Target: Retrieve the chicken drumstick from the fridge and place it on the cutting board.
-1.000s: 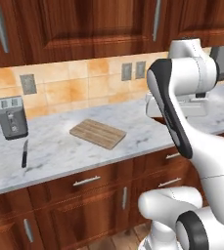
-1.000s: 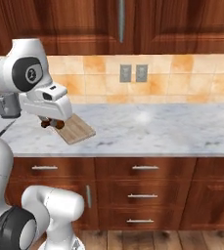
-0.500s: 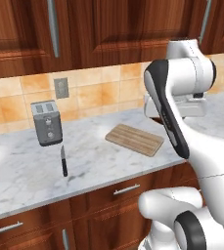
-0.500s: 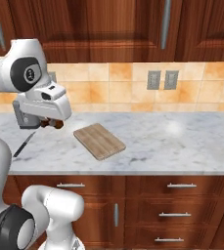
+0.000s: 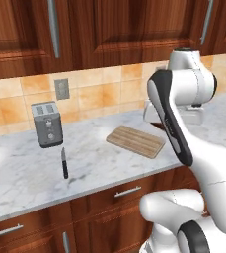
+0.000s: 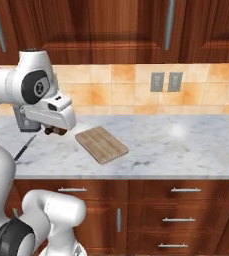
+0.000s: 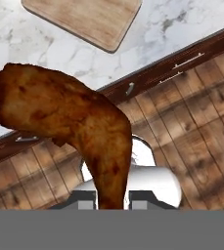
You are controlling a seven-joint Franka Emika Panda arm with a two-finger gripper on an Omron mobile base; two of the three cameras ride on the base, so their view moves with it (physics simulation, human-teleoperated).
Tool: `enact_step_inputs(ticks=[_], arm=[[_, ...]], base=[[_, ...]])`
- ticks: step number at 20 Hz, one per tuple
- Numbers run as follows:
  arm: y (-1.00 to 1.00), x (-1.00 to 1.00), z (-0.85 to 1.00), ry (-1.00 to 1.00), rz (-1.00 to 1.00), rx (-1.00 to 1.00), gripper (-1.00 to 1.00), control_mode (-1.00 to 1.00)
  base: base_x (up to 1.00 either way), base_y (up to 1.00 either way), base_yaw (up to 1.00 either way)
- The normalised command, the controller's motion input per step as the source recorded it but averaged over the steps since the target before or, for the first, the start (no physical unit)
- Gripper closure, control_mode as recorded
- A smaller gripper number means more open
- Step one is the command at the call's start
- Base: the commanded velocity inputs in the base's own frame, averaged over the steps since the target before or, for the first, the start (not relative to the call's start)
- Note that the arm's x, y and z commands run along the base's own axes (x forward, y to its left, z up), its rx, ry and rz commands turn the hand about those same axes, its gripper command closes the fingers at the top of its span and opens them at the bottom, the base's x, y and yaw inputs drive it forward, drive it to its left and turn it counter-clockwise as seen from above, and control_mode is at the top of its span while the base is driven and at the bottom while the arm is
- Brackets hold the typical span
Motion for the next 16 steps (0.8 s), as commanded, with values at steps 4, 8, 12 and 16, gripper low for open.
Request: enact_step_inputs(ticks=[4, 8, 12, 16], arm=[[-0.06, 0.48, -0.49, 0.0, 0.0, 0.06, 1.0, -1.0], [-0.06, 0.83, -0.32, 0.0, 0.0, 0.0, 1.0, -1.0], [0.0, 0.87, -0.27, 0.0, -0.05, 0.0, 1.0, -1.0], [-0.01, 0.83, -0.35, 0.06, -0.08, 0.0, 1.0, -1.0]], base=[[0.0, 0.0, 0.0], [0.0, 0.0, 0.0], [0.0, 0.0, 0.0], [0.0, 0.0, 0.0]])
